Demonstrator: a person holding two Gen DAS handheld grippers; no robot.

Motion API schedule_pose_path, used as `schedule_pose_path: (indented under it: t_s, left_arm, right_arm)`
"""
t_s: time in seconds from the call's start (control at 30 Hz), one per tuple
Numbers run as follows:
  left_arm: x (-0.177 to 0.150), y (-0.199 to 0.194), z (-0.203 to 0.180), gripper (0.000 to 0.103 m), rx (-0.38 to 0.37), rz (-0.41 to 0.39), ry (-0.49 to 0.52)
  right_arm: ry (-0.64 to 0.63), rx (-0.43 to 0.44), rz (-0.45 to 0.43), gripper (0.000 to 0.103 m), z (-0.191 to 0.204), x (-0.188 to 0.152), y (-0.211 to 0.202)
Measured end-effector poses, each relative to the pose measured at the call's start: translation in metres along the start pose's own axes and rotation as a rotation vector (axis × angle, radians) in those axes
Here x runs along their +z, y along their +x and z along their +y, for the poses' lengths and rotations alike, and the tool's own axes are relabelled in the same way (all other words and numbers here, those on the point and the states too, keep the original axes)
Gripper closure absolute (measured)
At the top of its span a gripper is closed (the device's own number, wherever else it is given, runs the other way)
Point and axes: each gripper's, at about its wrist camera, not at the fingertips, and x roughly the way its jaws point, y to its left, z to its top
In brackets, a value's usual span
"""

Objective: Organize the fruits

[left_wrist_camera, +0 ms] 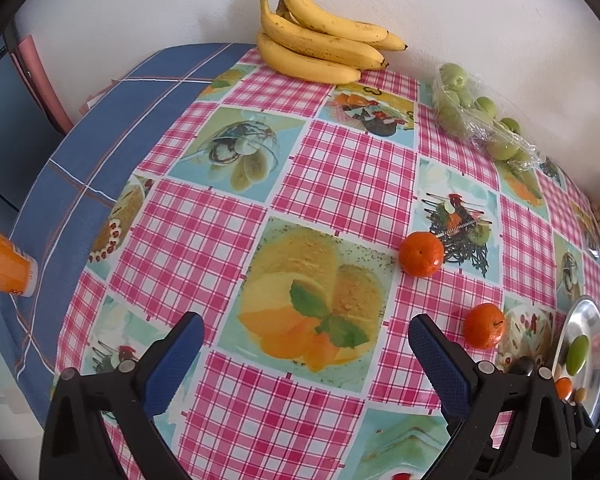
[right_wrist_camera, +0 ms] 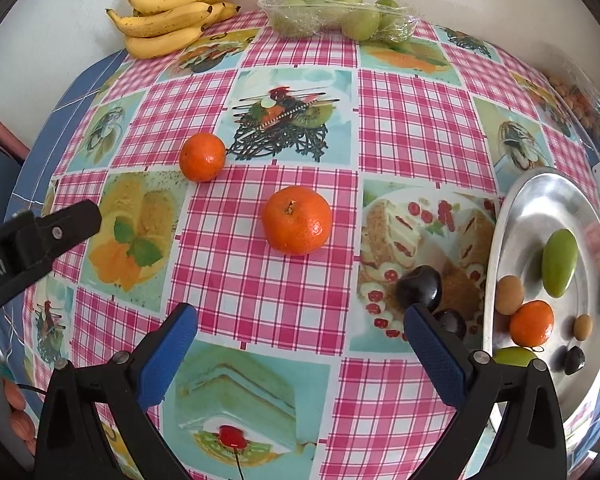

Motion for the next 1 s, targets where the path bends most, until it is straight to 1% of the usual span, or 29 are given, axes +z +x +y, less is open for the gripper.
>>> schedule_pose_path:
  t_s: [0.2,0.33,0.5,0.7,0.8,0.93,1.0]
  left_arm:
    - [0.000,0.001,-0.002,0.000,-0.013,-0.003,-0.014]
    - [0.002,-0.002,-0.003,0.000,-0.036,-0.025,-0.028]
    - [0.003,-0.004,-0.010,0.000,-0.067,-0.045,-0.023]
    - [0.001,0.000,-0.023,0.000,-0.116,-0.023,-0.003]
    - [-0.001,0.000,-0.030,0.000,-0.126,-0.019,0.010]
    - [-0.006,0.002,-0.035,0.000,-0.132,-0.007,0.025]
    - [-0.007,0.004,-0.037,0.000,-0.135,0.003,0.034]
  right_arm:
    - [0.032,0.066,-0.066,0.000,-0.009,0.006,-0.013]
    - [0.039,0.052,-0.068,0.000,-0.020,0.009,-0.015]
    - [0.086,0.054,-0.078,0.000,-0.039,0.011,-0.023]
    - [0.116,0.068,-0.099,0.000,-0.054,0.014,-0.028]
    - [0.133,0.074,-0.103,0.001,-0.061,0.013,-0.030]
    - [0.091,0.074,-0.102,0.001,-0.061,0.010,-0.032]
    - [0.057,0.055,-0.094,0.001,-0.058,0.009,-0.031]
